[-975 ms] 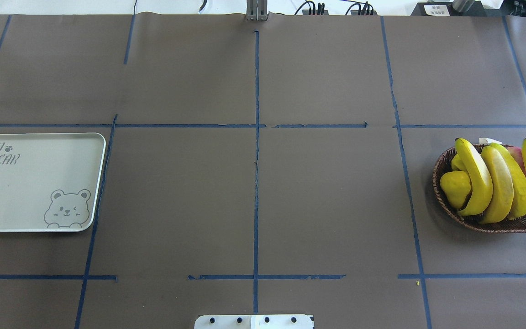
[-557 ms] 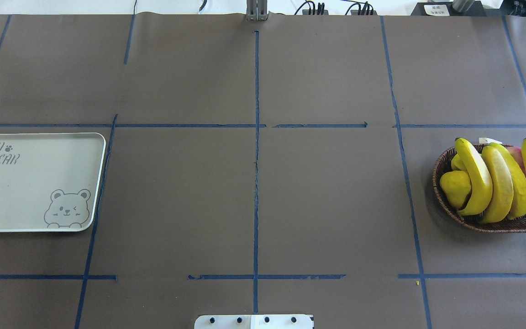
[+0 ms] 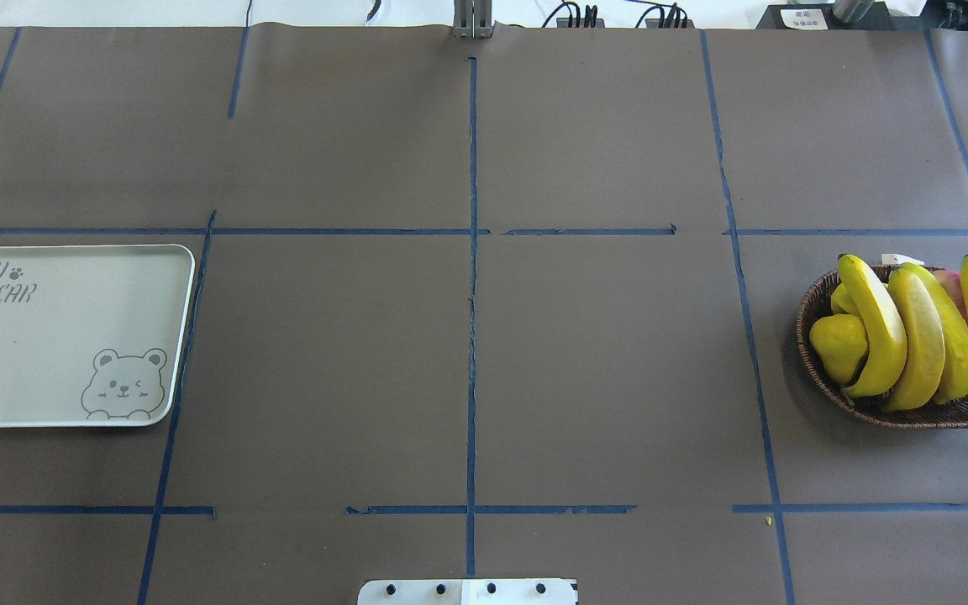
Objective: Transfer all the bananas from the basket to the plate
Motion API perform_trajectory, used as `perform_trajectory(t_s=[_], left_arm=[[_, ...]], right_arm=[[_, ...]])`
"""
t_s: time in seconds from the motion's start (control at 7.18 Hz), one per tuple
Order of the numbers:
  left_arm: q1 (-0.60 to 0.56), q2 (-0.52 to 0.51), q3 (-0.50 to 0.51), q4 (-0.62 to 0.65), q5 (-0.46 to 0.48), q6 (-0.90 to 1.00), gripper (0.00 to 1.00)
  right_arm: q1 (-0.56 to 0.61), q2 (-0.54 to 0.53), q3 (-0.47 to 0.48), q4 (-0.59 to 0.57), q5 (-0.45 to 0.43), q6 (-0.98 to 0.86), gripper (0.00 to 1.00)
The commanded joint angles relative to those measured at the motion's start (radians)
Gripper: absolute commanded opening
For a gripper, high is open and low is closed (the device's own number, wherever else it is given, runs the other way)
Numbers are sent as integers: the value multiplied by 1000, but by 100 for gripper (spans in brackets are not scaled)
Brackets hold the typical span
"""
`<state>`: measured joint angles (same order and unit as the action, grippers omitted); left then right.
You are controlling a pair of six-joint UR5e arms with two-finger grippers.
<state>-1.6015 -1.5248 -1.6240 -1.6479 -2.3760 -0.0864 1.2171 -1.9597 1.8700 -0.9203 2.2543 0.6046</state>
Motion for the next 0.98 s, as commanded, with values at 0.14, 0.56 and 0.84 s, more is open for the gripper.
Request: perform_trajectory(t_s=[0.14,0.56,0.84], left_arm=[[0,0,9,-3,1,0,100],[0,0,4,-3,0,0,100],[0,0,4,-3,0,0,100]], right_arm=[[-117,4,-5,15,-61,30,100],[-140,27,-17,9,-62,30,96],[-145,30,-31,11,-64,29,80]])
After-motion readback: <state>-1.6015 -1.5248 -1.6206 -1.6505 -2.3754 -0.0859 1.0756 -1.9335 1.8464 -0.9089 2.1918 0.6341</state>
